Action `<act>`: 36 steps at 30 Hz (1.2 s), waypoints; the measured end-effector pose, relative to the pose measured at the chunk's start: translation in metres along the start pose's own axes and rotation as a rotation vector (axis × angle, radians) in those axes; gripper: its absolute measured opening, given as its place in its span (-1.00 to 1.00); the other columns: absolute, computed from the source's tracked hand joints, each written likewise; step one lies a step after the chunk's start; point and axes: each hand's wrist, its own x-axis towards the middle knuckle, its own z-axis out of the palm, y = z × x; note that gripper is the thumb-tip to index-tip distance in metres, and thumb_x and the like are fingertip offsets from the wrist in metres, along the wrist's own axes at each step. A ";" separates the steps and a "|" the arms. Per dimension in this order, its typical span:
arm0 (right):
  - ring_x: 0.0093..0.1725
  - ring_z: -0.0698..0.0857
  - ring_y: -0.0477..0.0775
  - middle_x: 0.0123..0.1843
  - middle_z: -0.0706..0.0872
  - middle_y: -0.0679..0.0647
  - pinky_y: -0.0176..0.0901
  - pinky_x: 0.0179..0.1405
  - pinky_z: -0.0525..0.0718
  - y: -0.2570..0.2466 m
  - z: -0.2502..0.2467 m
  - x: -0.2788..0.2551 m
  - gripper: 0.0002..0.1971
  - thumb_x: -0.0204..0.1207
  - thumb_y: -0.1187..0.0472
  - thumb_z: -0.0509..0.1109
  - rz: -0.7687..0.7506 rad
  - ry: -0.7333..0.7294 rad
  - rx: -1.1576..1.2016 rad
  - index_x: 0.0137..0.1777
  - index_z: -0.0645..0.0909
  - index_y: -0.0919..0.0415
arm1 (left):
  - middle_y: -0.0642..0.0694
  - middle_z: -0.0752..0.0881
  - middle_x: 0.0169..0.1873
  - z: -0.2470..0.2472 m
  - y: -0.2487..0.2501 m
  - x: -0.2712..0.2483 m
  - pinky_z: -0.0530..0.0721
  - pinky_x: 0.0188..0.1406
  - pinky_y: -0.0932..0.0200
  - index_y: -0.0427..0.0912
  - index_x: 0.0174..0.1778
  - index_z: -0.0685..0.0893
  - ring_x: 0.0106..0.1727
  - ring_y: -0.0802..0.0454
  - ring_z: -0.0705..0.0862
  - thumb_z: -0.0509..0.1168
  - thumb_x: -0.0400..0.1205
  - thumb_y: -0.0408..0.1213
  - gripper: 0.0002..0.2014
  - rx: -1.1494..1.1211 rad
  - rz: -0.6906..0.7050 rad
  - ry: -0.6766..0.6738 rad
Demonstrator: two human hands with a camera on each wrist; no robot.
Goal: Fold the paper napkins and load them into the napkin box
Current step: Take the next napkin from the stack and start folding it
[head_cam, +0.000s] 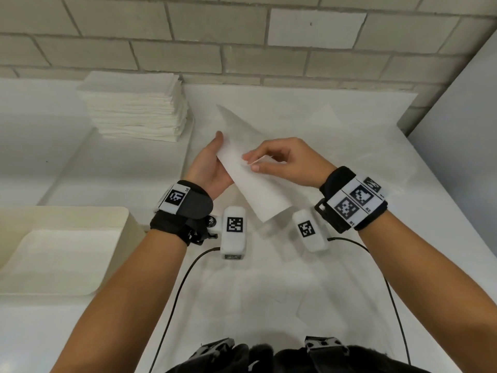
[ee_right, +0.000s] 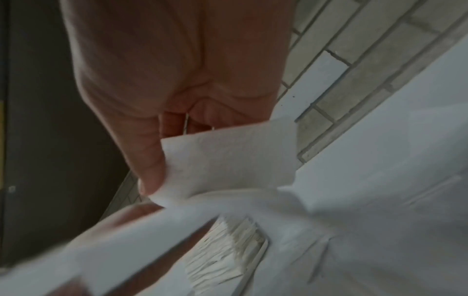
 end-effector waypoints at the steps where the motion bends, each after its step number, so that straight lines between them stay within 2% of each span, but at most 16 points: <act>1: 0.24 0.68 -0.05 0.16 0.76 0.03 -0.20 0.32 0.54 0.000 0.001 -0.002 -0.88 0.50 0.25 0.45 0.015 -0.030 -0.015 -0.10 0.67 -0.02 | -0.16 0.80 -0.02 0.002 0.000 -0.002 0.72 0.05 0.00 -0.20 0.14 0.63 0.02 -0.05 0.79 -0.03 0.75 0.01 -0.57 0.003 -0.006 -0.028; 3: 0.27 0.65 -0.16 0.19 0.74 -0.04 -0.30 0.36 0.51 -0.001 0.000 -0.006 -0.90 0.51 0.24 0.44 0.022 -0.061 -0.014 -0.07 0.69 0.00 | -0.15 0.79 0.05 0.005 0.000 -0.005 0.68 0.16 -0.01 -0.17 0.17 0.64 0.09 -0.06 0.76 -0.02 0.74 0.03 -0.57 0.038 -0.009 -0.073; 6: 0.25 0.63 -0.20 0.16 0.71 -0.12 -0.36 0.34 0.50 -0.004 -0.005 -0.013 -0.91 0.53 0.24 0.42 0.021 -0.138 -0.026 -0.08 0.71 0.02 | -0.17 0.76 0.11 0.006 -0.001 -0.009 0.71 0.12 0.01 -0.22 0.24 0.61 0.13 -0.06 0.75 0.05 0.75 -0.12 -0.66 0.128 -0.004 -0.084; 8: 0.22 0.65 -0.16 0.14 0.71 -0.09 -0.33 0.31 0.53 -0.007 -0.010 -0.016 -0.91 0.53 0.22 0.40 0.008 -0.131 0.015 -0.09 0.71 0.01 | -0.19 0.73 0.16 0.006 -0.003 -0.011 0.71 0.14 0.02 -0.25 0.25 0.59 0.16 -0.07 0.73 0.06 0.75 -0.20 -0.70 0.142 0.003 -0.082; 10: 0.19 0.66 -0.11 0.13 0.69 -0.05 -0.23 0.25 0.60 -0.009 -0.017 -0.012 -0.91 0.54 0.15 0.37 0.011 0.046 0.092 -0.03 0.70 0.02 | -0.14 0.76 0.08 0.006 -0.003 -0.011 0.70 0.14 0.04 -0.22 0.18 0.61 0.10 -0.02 0.75 0.06 0.75 -0.25 -0.74 0.148 0.027 -0.103; 12: 0.20 0.63 -0.08 0.12 0.65 -0.06 -0.18 0.13 0.67 -0.005 -0.026 0.000 -0.77 0.56 0.04 0.36 0.132 0.273 0.107 0.17 0.64 0.06 | -0.09 0.79 0.01 0.006 -0.002 -0.013 0.68 0.15 0.07 -0.19 0.14 0.63 0.06 0.02 0.76 0.07 0.75 -0.27 -0.77 0.156 0.049 -0.117; 14: 0.15 0.66 -0.03 0.11 0.66 0.00 -0.18 -0.01 0.70 -0.002 -0.031 0.011 -0.66 0.54 0.05 0.41 0.335 0.266 0.205 0.26 0.56 0.12 | -0.10 0.77 0.10 0.003 -0.002 -0.013 0.64 0.24 0.03 -0.17 0.17 0.62 0.16 -0.01 0.73 0.09 0.74 -0.27 -0.77 0.172 0.056 -0.136; 15: 0.05 0.70 -0.03 0.06 0.69 0.04 -0.19 -0.07 0.69 0.000 -0.031 0.016 -0.72 0.51 0.12 0.45 0.393 0.237 0.311 0.19 0.58 0.15 | -0.12 0.74 0.16 0.001 -0.003 -0.013 0.63 0.26 0.01 -0.16 0.19 0.61 0.21 -0.02 0.71 0.09 0.74 -0.26 -0.77 0.186 0.052 -0.141; 17: -0.20 0.72 -0.07 -0.13 0.71 0.04 -0.21 -0.16 0.67 0.000 -0.029 0.019 -0.89 0.46 0.29 0.49 0.400 0.285 0.482 -0.07 0.63 0.17 | -0.10 0.75 0.14 -0.003 -0.003 -0.012 0.64 0.24 0.02 -0.15 0.19 0.62 0.20 -0.01 0.71 0.10 0.73 -0.22 -0.76 0.209 0.041 -0.126; 19: -0.24 0.68 -0.04 -0.18 0.71 0.05 -0.20 -0.13 0.67 0.003 -0.029 0.019 -0.89 0.42 0.35 0.51 0.357 0.356 0.510 -0.20 0.64 0.18 | -0.06 0.79 0.06 -0.006 -0.002 -0.013 0.65 0.21 0.05 -0.13 0.14 0.64 0.13 0.04 0.74 0.09 0.74 -0.17 -0.75 0.210 0.056 -0.104; 23: -0.24 0.73 -0.08 -0.21 0.77 0.00 -0.25 -0.11 0.73 0.009 -0.043 0.012 -0.94 0.42 0.33 0.51 0.300 0.373 0.421 -0.18 0.70 0.17 | -0.01 0.83 -0.15 -0.011 0.003 -0.012 0.74 -0.04 0.14 -0.12 0.03 0.66 -0.08 0.10 0.80 0.06 0.75 -0.17 -0.74 0.137 0.096 -0.053; 25: -0.24 0.75 -0.09 -0.23 0.79 -0.04 -0.22 -0.12 0.73 0.013 -0.056 0.007 -0.92 0.44 0.35 0.48 0.286 0.394 0.456 -0.14 0.71 0.16 | -0.02 0.83 -0.16 -0.013 0.006 -0.010 0.76 -0.11 0.17 -0.14 0.04 0.66 -0.10 0.10 0.80 0.08 0.75 -0.18 -0.75 0.138 0.114 -0.034; 27: -0.25 0.76 -0.09 -0.29 0.80 -0.07 -0.19 -0.11 0.75 0.017 -0.071 0.001 -0.88 0.47 0.40 0.43 0.269 0.451 0.517 -0.13 0.68 0.16 | -0.03 0.82 -0.09 -0.014 0.009 -0.009 0.75 -0.01 0.16 -0.16 0.07 0.66 -0.02 0.09 0.79 0.09 0.74 -0.20 -0.76 0.145 0.131 -0.027; 31: -0.30 0.75 -0.13 -0.33 0.80 -0.08 -0.23 -0.24 0.74 0.020 -0.093 -0.010 -0.86 0.48 0.40 0.41 0.220 0.570 0.580 -0.21 0.69 0.16 | -0.06 0.80 0.01 -0.015 0.012 -0.004 0.71 0.14 0.12 -0.17 0.11 0.67 0.10 0.05 0.76 0.13 0.73 -0.22 -0.78 0.170 0.163 -0.020; 33: -0.29 0.75 -0.12 -0.31 0.80 -0.06 -0.23 -0.26 0.73 0.019 -0.096 -0.013 -0.89 0.46 0.38 0.44 0.213 0.573 0.591 -0.21 0.70 0.16 | -0.09 0.78 0.08 -0.016 0.010 0.000 0.69 0.17 0.10 -0.18 0.16 0.66 0.14 0.03 0.74 0.16 0.71 -0.22 -0.77 0.191 0.173 0.000; 36: -0.28 0.74 -0.10 -0.29 0.80 -0.04 -0.23 -0.25 0.74 0.012 -0.087 -0.015 -0.93 0.36 0.31 0.50 0.188 0.498 0.580 -0.29 0.74 0.13 | -0.17 0.73 0.19 -0.016 0.008 0.003 0.64 0.26 0.02 -0.24 0.25 0.63 0.22 -0.05 0.71 0.23 0.68 -0.22 -0.72 0.220 0.193 0.050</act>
